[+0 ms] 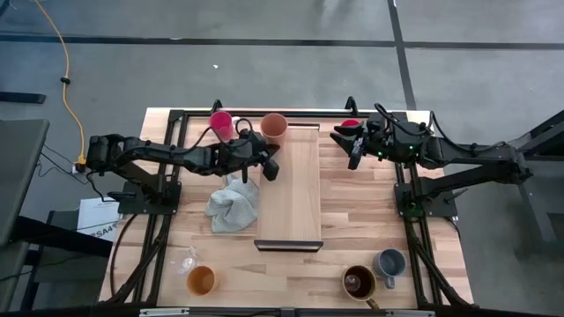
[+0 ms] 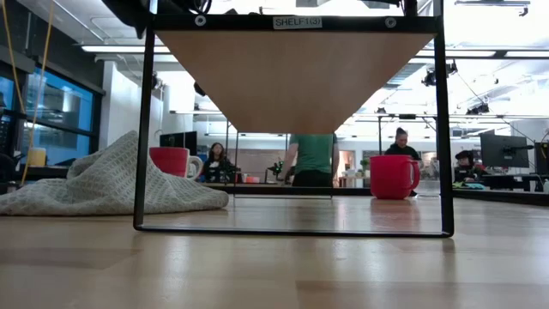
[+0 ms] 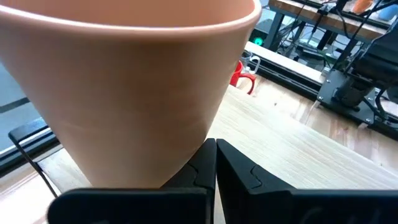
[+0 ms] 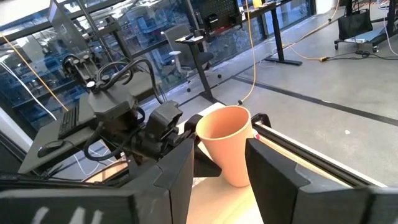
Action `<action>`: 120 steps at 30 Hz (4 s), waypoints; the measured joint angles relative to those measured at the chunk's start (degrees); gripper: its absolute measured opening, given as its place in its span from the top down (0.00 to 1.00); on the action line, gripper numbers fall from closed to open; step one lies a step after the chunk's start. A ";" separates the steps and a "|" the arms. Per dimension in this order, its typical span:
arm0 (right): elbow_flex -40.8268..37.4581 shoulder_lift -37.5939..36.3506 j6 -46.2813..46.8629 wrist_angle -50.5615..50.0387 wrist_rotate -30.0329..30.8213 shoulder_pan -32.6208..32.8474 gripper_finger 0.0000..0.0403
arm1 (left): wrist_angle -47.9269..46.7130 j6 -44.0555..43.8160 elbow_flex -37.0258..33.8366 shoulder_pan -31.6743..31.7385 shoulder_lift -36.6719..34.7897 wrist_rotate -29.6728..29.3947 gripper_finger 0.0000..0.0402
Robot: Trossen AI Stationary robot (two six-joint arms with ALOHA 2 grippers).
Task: Stack small to large cups/mugs on shelf
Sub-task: Put the orange cup on the shelf, then put the yellow cup on the shelf
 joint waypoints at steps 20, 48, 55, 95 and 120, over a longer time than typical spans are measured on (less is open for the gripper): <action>0.00 -0.01 0.01 -0.01 -0.02 0.00 0.66 | -1.82 -6.61 0.10 -3.12 -4.93 20.93 1.00; 0.00 0.13 -11.59 8.10 -3.22 0.00 0.66 | -16.51 4.09 7.58 -11.33 -38.36 14.29 0.72; 0.00 0.13 -11.64 9.14 -3.21 0.00 0.66 | -19.66 4.05 7.56 -11.33 -38.32 19.56 0.61; 0.00 0.13 -9.06 -2.70 -3.63 0.00 0.66 | -72.27 -20.36 26.43 -54.80 11.25 24.25 0.50; 0.00 0.13 -9.07 -2.71 -3.63 0.00 0.66 | -74.07 -16.57 29.14 -54.83 14.97 24.44 0.99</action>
